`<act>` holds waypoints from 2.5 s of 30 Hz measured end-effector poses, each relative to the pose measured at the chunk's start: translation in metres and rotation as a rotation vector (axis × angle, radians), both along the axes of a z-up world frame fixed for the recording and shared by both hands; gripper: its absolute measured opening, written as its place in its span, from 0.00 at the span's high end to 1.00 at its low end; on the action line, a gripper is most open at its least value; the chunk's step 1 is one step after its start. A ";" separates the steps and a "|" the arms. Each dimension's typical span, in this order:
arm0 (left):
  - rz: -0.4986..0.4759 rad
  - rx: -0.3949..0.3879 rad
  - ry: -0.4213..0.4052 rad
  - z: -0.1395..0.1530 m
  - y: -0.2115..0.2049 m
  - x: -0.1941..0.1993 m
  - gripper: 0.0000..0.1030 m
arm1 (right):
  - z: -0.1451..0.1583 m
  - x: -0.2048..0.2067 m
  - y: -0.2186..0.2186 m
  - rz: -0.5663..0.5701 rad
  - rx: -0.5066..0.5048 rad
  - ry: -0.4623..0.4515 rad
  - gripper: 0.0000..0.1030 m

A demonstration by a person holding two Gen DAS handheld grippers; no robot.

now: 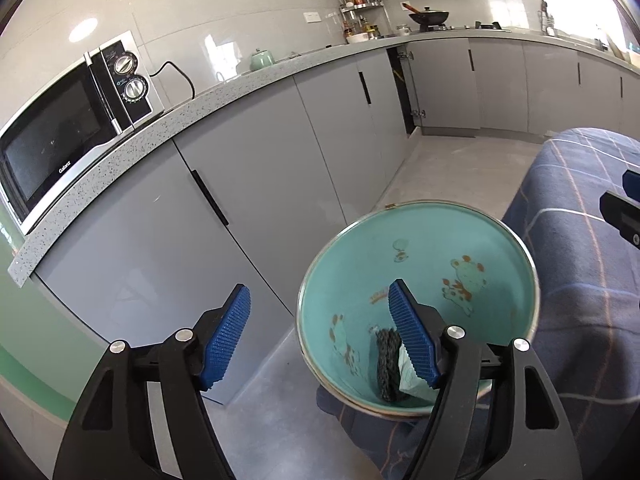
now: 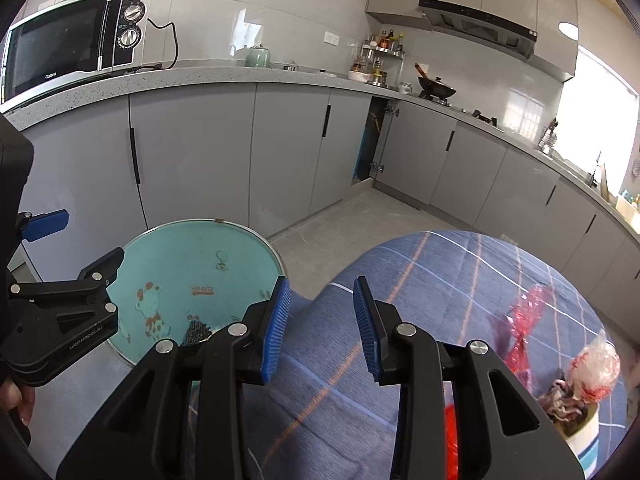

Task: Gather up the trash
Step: 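Return both open grippers to the trash pile on the table, then grasp the red plastic bag with the left gripper while the right gripper grasps the orange wrapper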

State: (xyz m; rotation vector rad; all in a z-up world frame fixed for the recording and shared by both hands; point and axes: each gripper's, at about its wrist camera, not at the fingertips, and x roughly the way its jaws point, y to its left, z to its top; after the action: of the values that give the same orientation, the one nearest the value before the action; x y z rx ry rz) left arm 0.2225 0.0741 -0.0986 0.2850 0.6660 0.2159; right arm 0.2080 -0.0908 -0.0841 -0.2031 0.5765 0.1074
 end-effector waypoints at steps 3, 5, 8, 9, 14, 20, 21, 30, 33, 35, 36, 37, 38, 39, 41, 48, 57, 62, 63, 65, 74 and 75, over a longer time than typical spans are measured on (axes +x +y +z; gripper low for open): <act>-0.012 0.010 -0.005 0.002 -0.007 -0.008 0.29 | 0.003 -0.009 -0.008 -0.017 -0.002 -0.007 0.67; -0.019 0.013 -0.011 0.005 -0.011 -0.013 0.29 | 0.006 -0.015 -0.012 -0.024 0.001 -0.015 0.66; -0.029 0.020 -0.027 0.011 -0.017 -0.020 0.29 | 0.010 -0.025 -0.020 -0.037 0.005 -0.029 0.65; -0.033 0.021 -0.032 0.013 -0.019 -0.022 0.29 | 0.011 -0.028 -0.023 -0.041 0.007 -0.034 0.65; -0.065 0.030 -0.059 0.023 -0.036 -0.034 0.27 | 0.018 -0.046 -0.040 -0.067 0.008 -0.051 0.62; -0.122 0.038 -0.071 0.025 -0.063 -0.049 0.27 | 0.019 -0.066 -0.061 -0.108 0.006 -0.063 0.61; -0.127 0.038 -0.072 0.025 -0.065 -0.050 0.27 | 0.019 -0.069 -0.064 -0.114 0.005 -0.064 0.61; -0.226 0.030 -0.080 0.024 -0.112 -0.070 0.27 | 0.020 -0.103 -0.104 -0.201 -0.020 -0.079 0.58; -0.278 0.035 -0.079 0.020 -0.135 -0.079 0.24 | 0.020 -0.118 -0.126 -0.253 -0.028 -0.080 0.56; -0.309 0.038 -0.076 0.017 -0.148 -0.084 0.24 | 0.019 -0.125 -0.136 -0.276 -0.030 -0.078 0.56; -0.321 0.038 -0.076 0.016 -0.153 -0.087 0.24 | 0.018 -0.131 -0.143 -0.292 -0.034 -0.077 0.56; -0.330 0.039 -0.075 0.016 -0.156 -0.088 0.24 | 0.018 -0.134 -0.146 -0.301 -0.037 -0.077 0.56; -0.343 0.039 -0.075 0.015 -0.161 -0.090 0.24 | 0.018 -0.138 -0.151 -0.313 -0.039 -0.077 0.56; -0.354 0.039 -0.076 0.015 -0.165 -0.092 0.24 | 0.017 -0.142 -0.156 -0.323 -0.039 -0.076 0.56; -0.369 0.036 -0.077 0.014 -0.170 -0.094 0.24 | 0.016 -0.150 -0.164 -0.345 -0.036 -0.076 0.55; -0.432 0.032 -0.086 0.016 -0.192 -0.106 0.24 | 0.009 -0.171 -0.184 -0.405 -0.047 -0.081 0.55; -0.509 0.036 -0.094 0.012 -0.219 -0.114 0.20 | -0.004 -0.182 -0.206 -0.469 -0.022 -0.070 0.55; -0.492 0.004 -0.016 -0.006 -0.216 -0.095 0.20 | -0.007 -0.185 -0.209 -0.470 -0.012 -0.072 0.54; -0.497 0.000 -0.013 -0.007 -0.216 -0.096 0.20 | -0.008 -0.184 -0.210 -0.472 -0.004 -0.072 0.54; -0.517 0.000 -0.014 -0.008 -0.220 -0.100 0.20 | -0.009 -0.182 -0.211 -0.472 0.003 -0.070 0.53; -0.577 0.000 0.015 -0.019 -0.235 -0.108 0.20 | -0.021 -0.178 -0.217 -0.496 0.009 -0.058 0.52; -0.581 0.001 0.020 -0.021 -0.236 -0.107 0.20 | -0.023 -0.177 -0.218 -0.498 0.015 -0.052 0.52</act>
State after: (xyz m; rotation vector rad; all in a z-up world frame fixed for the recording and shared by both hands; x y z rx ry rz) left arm 0.1154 -0.1620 -0.1196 0.4690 0.5772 -0.3420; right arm 0.0308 -0.3092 -0.1071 -0.0434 0.5596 -0.3752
